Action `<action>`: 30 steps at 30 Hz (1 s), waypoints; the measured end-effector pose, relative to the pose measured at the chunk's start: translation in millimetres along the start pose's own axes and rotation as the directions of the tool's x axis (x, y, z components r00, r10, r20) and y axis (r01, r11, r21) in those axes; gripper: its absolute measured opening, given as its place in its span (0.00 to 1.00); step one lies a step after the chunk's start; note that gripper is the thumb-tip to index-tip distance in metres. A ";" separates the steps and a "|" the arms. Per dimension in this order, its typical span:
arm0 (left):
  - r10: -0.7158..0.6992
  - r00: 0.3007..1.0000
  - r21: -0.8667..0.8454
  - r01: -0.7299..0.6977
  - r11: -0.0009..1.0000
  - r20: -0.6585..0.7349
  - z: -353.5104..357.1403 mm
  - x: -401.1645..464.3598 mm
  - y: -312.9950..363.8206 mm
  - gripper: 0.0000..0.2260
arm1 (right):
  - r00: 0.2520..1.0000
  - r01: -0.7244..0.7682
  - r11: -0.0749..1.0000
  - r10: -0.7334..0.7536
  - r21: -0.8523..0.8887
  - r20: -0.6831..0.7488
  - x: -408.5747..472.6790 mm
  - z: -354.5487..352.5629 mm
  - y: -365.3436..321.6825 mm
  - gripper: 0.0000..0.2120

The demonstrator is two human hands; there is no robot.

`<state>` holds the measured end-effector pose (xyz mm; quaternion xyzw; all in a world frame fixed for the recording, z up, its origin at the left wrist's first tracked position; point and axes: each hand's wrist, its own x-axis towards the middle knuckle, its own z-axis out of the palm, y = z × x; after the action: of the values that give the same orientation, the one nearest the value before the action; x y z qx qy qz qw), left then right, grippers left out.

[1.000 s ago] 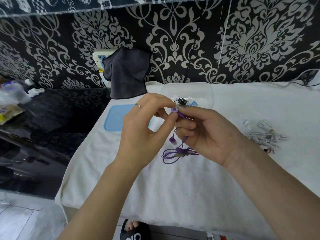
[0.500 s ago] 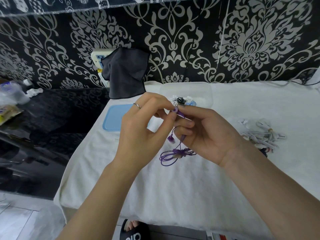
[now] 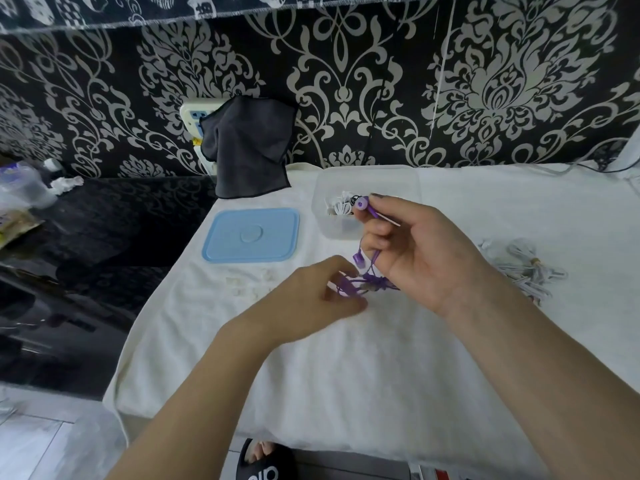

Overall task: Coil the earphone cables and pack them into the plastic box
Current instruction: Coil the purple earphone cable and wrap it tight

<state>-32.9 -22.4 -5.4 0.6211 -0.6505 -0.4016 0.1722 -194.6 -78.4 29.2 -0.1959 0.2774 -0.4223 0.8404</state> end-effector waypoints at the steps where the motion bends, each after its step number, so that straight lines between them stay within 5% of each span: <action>1: 0.019 1.000 -0.047 -0.020 0.999 -0.025 0.0 2.8 0.2 0.08 | 1.000 0.002 1.000 -0.002 0.010 0.002 0.2 -0.3 0.1 0.07; 8: -0.002 0.996 -0.355 -0.030 0.934 -0.088 -3.9 12.3 8.6 0.04 | 0.979 0.169 0.974 -0.183 -0.148 -0.091 6.2 -9.0 -3.4 0.06; 14: -0.019 0.968 -0.521 -0.118 0.846 -0.251 -12.2 23.4 17.6 0.07 | 0.879 0.220 0.688 -0.448 -0.692 -0.165 13.1 -20.8 3.1 0.10; 21: -0.016 0.924 -0.520 -0.201 0.830 -0.381 -18.1 36.6 25.2 0.08 | 0.966 0.077 0.744 -0.221 -0.663 -0.136 15.8 -21.1 8.5 0.05; 30: -0.058 0.903 -0.582 -0.224 0.781 -0.425 -21.7 48.6 37.1 0.08 | 0.968 0.152 0.822 -0.237 -0.549 -0.088 14.4 -17.3 -10.2 0.06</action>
<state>-50.3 -78.6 22.0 0.5714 -0.4573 -0.4406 0.5198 -204.7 -97.6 17.3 -0.4182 0.4263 -0.4249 0.6804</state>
